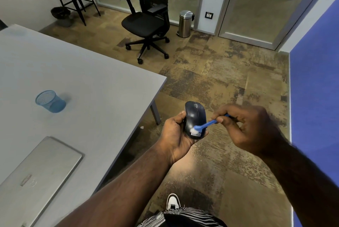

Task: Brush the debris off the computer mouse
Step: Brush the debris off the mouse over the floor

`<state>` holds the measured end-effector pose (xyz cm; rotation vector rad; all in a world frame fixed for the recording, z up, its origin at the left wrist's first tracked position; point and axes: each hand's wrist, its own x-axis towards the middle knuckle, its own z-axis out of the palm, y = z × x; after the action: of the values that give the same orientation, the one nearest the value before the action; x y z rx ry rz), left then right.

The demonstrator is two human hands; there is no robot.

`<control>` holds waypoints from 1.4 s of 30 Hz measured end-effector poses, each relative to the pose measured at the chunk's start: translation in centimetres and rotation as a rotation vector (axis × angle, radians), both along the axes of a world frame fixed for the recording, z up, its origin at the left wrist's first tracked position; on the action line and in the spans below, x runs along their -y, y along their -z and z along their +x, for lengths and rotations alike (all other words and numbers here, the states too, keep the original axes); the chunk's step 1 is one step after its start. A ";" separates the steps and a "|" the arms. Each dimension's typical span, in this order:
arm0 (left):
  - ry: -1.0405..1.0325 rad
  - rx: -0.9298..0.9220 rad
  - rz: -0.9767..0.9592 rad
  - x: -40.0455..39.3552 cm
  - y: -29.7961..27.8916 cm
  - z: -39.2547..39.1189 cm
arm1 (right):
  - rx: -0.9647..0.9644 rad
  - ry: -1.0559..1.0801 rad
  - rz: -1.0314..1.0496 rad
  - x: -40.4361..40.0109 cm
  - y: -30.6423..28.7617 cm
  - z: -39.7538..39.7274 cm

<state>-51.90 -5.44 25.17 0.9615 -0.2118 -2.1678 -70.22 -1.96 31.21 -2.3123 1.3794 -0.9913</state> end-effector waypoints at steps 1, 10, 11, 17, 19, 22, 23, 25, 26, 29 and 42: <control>-0.005 -0.003 0.002 0.1 -0.1 -0.1 | -0.001 -0.004 -0.005 -0.1 0.2 0.1; 0.011 0.004 -0.029 0.0 0.1 -0.1 | -0.031 0.005 -0.032 -0.3 0.4 1.3; 0.012 0.005 -0.032 0.0 0.1 -0.1 | -0.019 0.030 -0.052 -0.3 0.4 1.2; 0.002 0.001 -0.025 0.0 0.1 0.2 | -0.054 -0.027 -0.040 -0.5 0.2 1.3; -0.002 0.003 -0.024 0.0 0.1 0.2 | -0.074 -0.062 -0.025 -0.7 0.4 1.4; -0.013 0.003 -0.010 0.2 0.0 0.2 | -0.010 0.086 -0.091 -0.5 0.6 0.8; -0.012 0.002 -0.004 0.2 0.0 0.3 | 0.014 0.146 -0.126 -0.4 0.6 0.6; -0.005 0.003 -0.001 0.3 0.1 0.4 | 0.048 0.214 -0.185 -0.4 0.9 0.1; 0.000 0.001 -0.003 0.3 0.2 0.5 | 0.061 0.234 -0.200 -0.4 1.0 0.0; 0.008 -0.031 -0.006 0.1 0.2 0.5 | 0.122 0.291 -0.187 -0.5 1.2 -0.3; 0.042 -0.098 -0.052 -0.1 -0.4 0.2 | 0.182 0.156 -0.102 -0.8 -0.1 0.9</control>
<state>-51.67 -5.35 25.58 0.8262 -0.2417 -2.2301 -69.33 -1.19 31.34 -2.1457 1.4830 -1.3128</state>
